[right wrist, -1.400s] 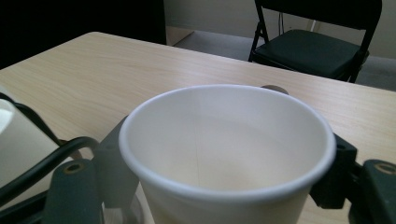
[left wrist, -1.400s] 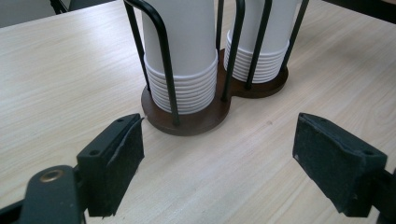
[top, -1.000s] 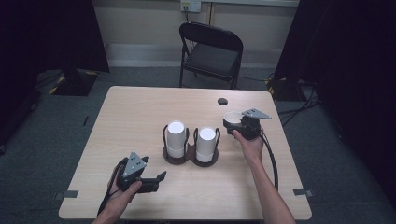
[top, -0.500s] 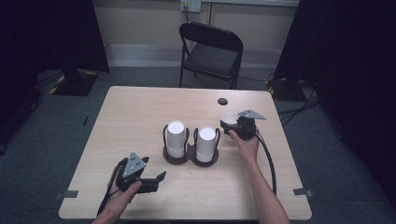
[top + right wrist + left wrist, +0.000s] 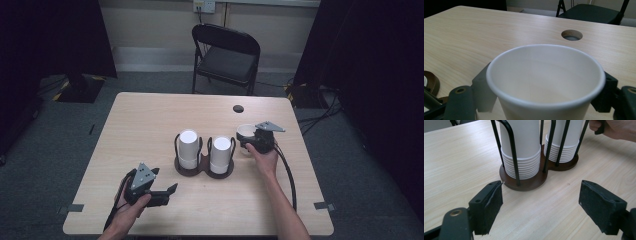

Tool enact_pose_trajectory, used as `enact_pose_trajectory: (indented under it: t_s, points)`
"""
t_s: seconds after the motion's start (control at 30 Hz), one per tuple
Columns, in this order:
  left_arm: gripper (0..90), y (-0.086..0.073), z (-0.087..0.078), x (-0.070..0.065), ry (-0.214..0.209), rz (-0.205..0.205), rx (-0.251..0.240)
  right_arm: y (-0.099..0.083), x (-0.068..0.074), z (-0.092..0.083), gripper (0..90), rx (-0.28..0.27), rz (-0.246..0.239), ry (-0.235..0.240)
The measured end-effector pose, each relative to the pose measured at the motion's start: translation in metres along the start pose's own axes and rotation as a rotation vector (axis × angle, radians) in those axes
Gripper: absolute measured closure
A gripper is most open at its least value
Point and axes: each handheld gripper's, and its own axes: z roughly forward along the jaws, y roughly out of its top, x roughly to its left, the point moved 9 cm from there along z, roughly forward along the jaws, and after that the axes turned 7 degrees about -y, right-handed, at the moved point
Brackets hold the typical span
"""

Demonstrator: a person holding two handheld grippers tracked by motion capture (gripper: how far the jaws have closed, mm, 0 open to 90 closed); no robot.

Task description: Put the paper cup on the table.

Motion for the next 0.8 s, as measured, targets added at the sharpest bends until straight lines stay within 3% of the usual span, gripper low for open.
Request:
enact_pose_trajectory:
  t_s: [0.2,0.8]
  points:
    - [19.3,0.000,0.000,0.000,0.000,-0.003,-0.001,-0.005,0.003,-0.005,23.6,0.023,-0.036,0.006]
    - [19.4,0.001,-0.001,0.000,-0.008,-0.016,-0.005,-0.013,0.005,-0.016,23.5,0.042,-0.040,0.020]
